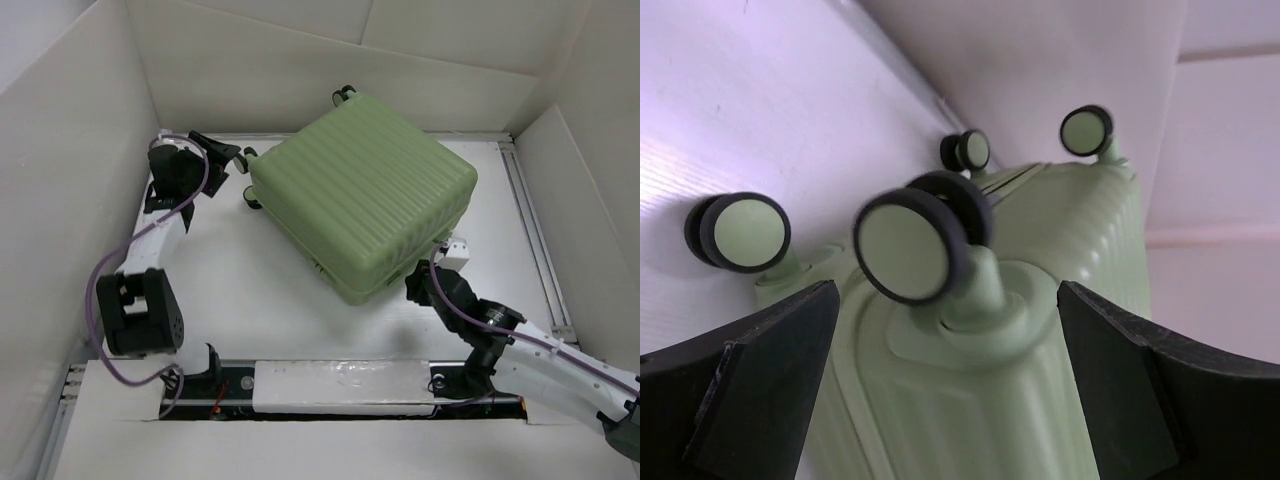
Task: Pack the luggage
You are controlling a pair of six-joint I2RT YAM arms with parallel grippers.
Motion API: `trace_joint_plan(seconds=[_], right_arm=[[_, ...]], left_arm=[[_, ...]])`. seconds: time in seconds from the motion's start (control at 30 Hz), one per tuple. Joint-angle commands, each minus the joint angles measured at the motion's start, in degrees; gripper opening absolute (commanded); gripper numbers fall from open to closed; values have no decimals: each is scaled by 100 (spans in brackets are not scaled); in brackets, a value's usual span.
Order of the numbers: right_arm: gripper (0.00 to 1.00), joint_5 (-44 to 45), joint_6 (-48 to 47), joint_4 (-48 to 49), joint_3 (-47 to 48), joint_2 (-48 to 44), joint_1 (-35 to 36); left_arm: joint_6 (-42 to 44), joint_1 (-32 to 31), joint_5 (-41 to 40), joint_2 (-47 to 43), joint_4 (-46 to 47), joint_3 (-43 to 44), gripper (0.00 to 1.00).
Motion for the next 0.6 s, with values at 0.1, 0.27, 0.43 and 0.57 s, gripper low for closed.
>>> trace_joint_plan(seconds=[0.1,0.27,0.43,0.57], right_arm=[[54,-202,-172,620,-199,-99,-128],[53,-545,-410,1050,-321,111,-340],[46,-818,-681,1613,-322,524,-629],[35,-1248,-1094,2131,-260,867,-1102]], left_arm=[[-223,116,1285,755,823,690,88],[-345,2,1285,1307,1045,1024,88],[-627,-139,1451,1703,1562,1095,75],[-1127,-192,1715,1924,2415,770,19]])
